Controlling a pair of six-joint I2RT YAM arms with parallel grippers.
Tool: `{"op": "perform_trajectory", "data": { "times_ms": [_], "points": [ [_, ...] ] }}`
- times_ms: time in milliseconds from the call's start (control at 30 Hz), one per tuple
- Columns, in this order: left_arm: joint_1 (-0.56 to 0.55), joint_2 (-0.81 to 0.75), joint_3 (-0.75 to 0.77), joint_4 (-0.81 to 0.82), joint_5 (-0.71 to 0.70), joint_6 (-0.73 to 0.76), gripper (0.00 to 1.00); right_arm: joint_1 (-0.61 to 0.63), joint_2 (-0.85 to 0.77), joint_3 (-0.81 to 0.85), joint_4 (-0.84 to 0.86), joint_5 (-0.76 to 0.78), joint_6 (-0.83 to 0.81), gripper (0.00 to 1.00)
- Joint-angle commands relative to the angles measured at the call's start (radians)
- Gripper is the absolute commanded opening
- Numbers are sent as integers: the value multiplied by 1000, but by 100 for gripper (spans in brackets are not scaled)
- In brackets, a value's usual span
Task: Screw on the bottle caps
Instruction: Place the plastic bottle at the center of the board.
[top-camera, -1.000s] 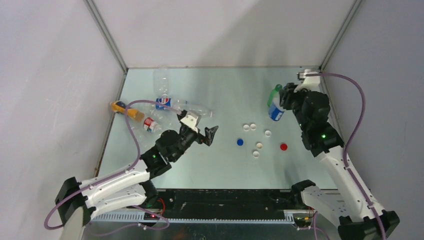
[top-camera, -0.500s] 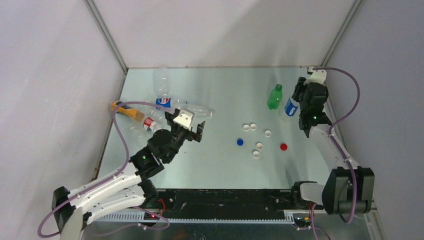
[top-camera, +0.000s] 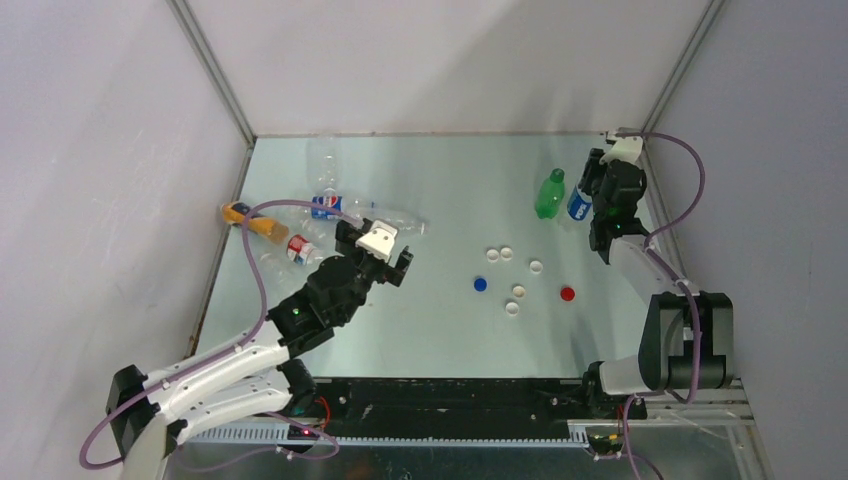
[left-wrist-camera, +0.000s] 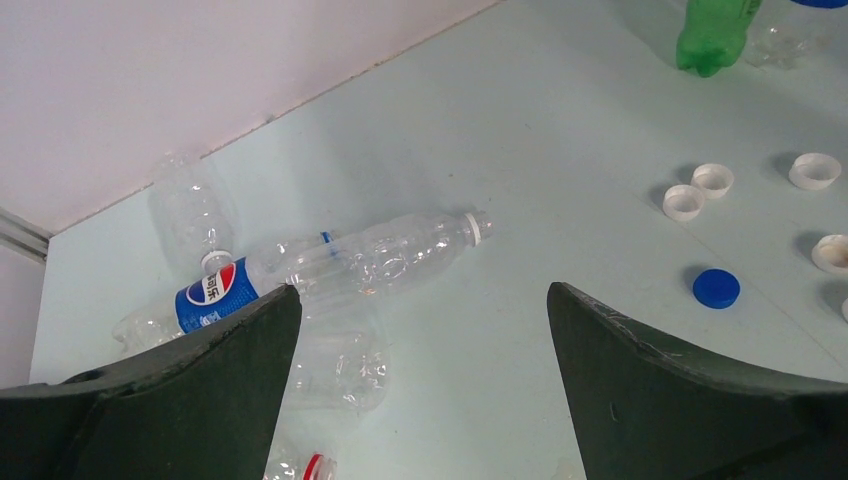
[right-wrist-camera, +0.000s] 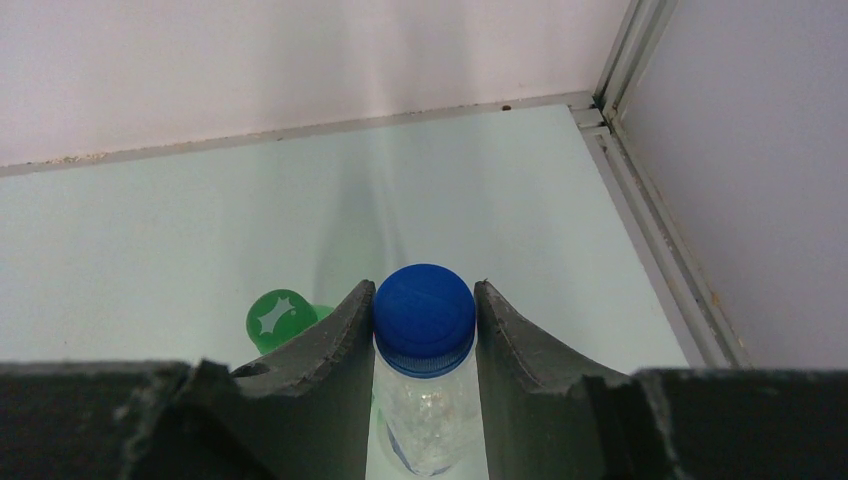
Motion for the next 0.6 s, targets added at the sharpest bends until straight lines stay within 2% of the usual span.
{"op": "perform_trajectory", "data": {
  "times_ms": [0,200,300,567],
  "points": [
    [7,7,27,16,-30,23,100,-4,15,7,62,-2,-20,11],
    [7,10,27,16,-27,20,100,-4,13,6,38,-12,-27,36],
    [7,11,27,14,-27,20,100,-4,6,7,25,-19,-27,54],
    [8,8,34,3,-21,13,100,-4,-64,8,-40,-7,-5,89]
  ]
}}
